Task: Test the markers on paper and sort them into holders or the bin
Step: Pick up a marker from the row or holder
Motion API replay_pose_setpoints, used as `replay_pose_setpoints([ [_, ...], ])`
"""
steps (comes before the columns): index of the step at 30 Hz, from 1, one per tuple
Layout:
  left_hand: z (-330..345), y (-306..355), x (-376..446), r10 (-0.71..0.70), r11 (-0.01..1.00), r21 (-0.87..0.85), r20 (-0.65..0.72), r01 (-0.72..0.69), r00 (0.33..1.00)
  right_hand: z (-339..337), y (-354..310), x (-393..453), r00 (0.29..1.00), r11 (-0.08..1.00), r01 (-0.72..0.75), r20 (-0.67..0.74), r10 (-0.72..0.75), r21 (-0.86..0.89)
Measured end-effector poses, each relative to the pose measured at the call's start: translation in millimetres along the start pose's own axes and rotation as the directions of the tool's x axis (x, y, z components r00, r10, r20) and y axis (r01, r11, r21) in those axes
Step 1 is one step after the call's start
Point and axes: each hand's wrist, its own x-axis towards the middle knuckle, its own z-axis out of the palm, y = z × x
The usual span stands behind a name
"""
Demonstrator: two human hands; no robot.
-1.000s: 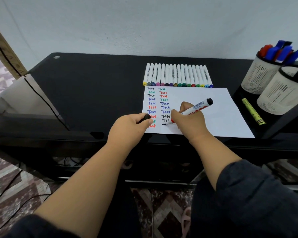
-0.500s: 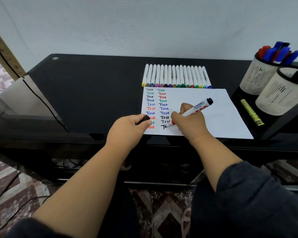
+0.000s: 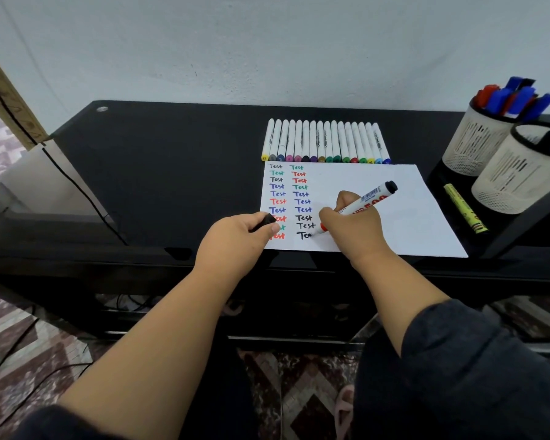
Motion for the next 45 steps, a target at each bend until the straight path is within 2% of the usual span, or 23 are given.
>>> replay_pose_setpoints([
  [14, 0, -1, -1, -0.013, 1.000, -0.020, 0.005, 0.013, 1.000, -2, -1, 0, 0.999, 0.999, -0.032, -0.031, 0.034, 0.044],
  [21, 1, 1, -1, -0.004, 1.000, 0.002, 0.017, 0.004, 1.000, -3, -1, 0, 1.000, 0.999, -0.029, -0.004, 0.029, 0.021],
  [26, 2, 1, -1, 0.014, 1.000, -0.012, 0.043, -0.013, 0.999, -5, -5, 0, 0.995, 0.982, -0.078, -0.046, 0.087, 0.169],
  [32, 4, 4, -2, 0.059, 0.998, -0.037, 0.120, -0.055, 0.991, -1, -14, -7, 0.999, 0.920, -0.039, 0.042, 0.025, 0.391],
  [39, 8, 5, -5, 0.140, 0.988, -0.087, 0.142, -0.128, 0.980, 4, -17, -15, 0.996, 0.929, -0.015, 0.089, -0.020, 0.369],
  [45, 7, 6, -4, 0.186, 0.977, -0.123, 0.109, -0.172, 0.977, 3, -21, -18, 0.986, 0.922, -0.027, 0.162, -0.039, 0.386],
])
